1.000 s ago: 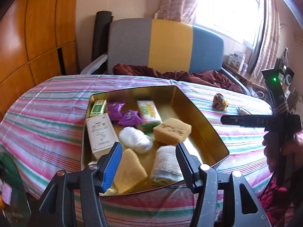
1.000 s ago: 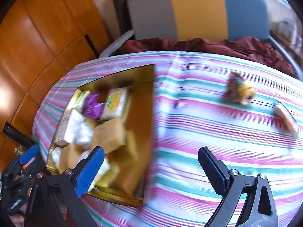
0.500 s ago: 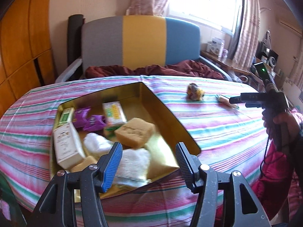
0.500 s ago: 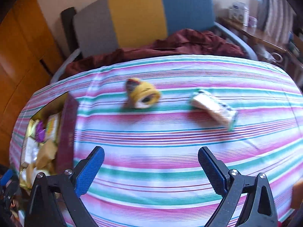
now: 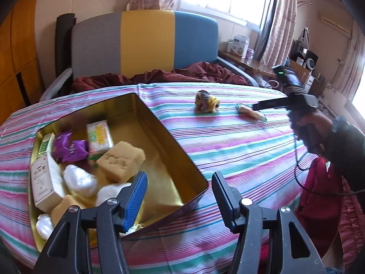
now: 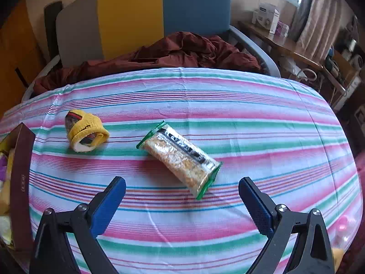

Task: Organize objects
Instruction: 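Grasp the cracker packet on the table with the right tool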

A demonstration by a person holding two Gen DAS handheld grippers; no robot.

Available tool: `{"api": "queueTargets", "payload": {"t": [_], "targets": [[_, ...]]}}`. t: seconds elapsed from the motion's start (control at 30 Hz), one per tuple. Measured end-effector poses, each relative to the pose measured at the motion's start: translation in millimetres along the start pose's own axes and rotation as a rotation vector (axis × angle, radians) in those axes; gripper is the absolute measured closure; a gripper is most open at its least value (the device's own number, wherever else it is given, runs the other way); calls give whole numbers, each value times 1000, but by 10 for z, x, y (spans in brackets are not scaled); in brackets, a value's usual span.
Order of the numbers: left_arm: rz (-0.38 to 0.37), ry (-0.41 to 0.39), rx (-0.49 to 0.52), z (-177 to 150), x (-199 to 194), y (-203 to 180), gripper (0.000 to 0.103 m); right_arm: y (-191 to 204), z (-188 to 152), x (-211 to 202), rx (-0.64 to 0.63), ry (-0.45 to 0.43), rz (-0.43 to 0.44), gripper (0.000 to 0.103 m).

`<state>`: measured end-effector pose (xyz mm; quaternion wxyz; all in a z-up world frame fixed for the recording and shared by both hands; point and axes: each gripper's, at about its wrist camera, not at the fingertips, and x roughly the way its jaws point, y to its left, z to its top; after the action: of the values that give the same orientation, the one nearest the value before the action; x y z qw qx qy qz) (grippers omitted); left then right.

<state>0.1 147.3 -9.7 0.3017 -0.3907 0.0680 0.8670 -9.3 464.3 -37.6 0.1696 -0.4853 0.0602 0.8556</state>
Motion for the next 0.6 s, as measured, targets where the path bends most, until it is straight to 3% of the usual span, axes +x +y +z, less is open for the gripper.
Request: {"api": "queueTargets", "payload": {"t": [0.2, 0.37, 0.4, 0.43, 0.53, 0.6], "targets": [[-22, 30, 6, 58, 120, -46, 44, 131, 176, 354, -223, 41, -17, 3], [-51, 43, 9, 147, 216, -106, 44, 23, 290, 594, -234, 88, 13, 3], [-56, 45, 12, 170, 237, -128, 44, 2, 291, 636, -227, 103, 26, 8], [-61, 46, 15, 190, 253, -149, 44, -12, 281, 675, -221, 121, 42, 26], [-78, 50, 23, 252, 311, -198, 44, -45, 244, 657, -177, 131, 102, 61], [-91, 52, 28, 291, 351, -248, 44, 8, 168, 601, -179, 148, 101, 62]]}}
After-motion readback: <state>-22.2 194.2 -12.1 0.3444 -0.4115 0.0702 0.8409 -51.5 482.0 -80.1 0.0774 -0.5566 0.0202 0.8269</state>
